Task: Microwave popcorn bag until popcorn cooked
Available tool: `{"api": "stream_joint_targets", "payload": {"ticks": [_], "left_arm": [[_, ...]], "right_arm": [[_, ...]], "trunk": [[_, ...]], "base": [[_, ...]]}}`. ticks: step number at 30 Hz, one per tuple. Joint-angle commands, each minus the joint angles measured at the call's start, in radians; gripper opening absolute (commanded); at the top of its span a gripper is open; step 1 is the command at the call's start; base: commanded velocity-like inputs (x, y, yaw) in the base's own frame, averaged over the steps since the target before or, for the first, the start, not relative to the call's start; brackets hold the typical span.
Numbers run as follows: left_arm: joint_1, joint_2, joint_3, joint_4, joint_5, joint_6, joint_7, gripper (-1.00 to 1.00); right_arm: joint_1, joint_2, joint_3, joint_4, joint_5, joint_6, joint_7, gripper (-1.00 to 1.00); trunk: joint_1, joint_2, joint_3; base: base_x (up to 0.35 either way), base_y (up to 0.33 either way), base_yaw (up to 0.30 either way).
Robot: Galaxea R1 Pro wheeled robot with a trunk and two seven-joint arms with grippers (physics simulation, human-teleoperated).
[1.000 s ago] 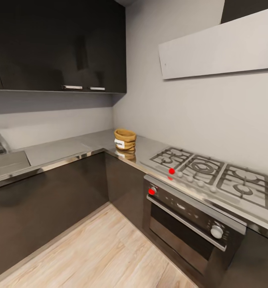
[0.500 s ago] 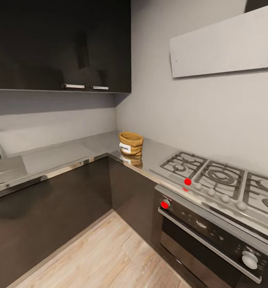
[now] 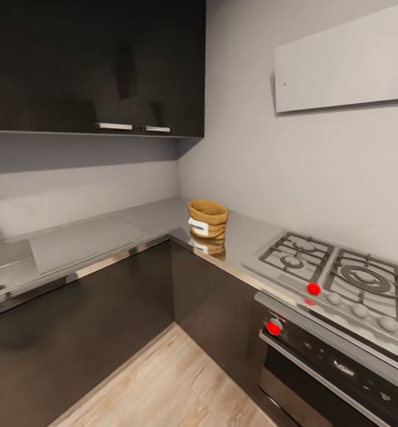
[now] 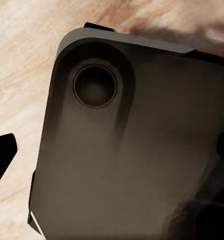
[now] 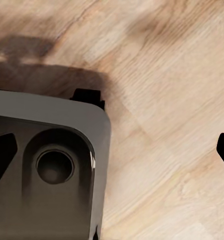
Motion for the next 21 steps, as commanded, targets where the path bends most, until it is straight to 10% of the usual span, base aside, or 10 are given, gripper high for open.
{"api": "stream_joint_targets", "payload": {"ticks": [1, 21], "left_arm": [[0.000, 0.000, 0.003, -0.001, 0.005, -0.001, -0.001, 1.00], [0.000, 0.000, 0.003, -0.001, 0.007, 0.000, -0.001, 1.00]], "right_arm": [[-0.001, 0.000, 0.004, 0.004, 0.005, -0.006, 0.001, 1.00], [-0.001, -0.001, 0.004, 0.003, 0.005, -0.006, 0.001, 1.00]], "trunk": [[0.001, 0.000, -0.001], [0.001, 0.000, -0.001]], "base": [[0.294, 0.225, 0.000], [0.292, 0.133, 0.000]]}}
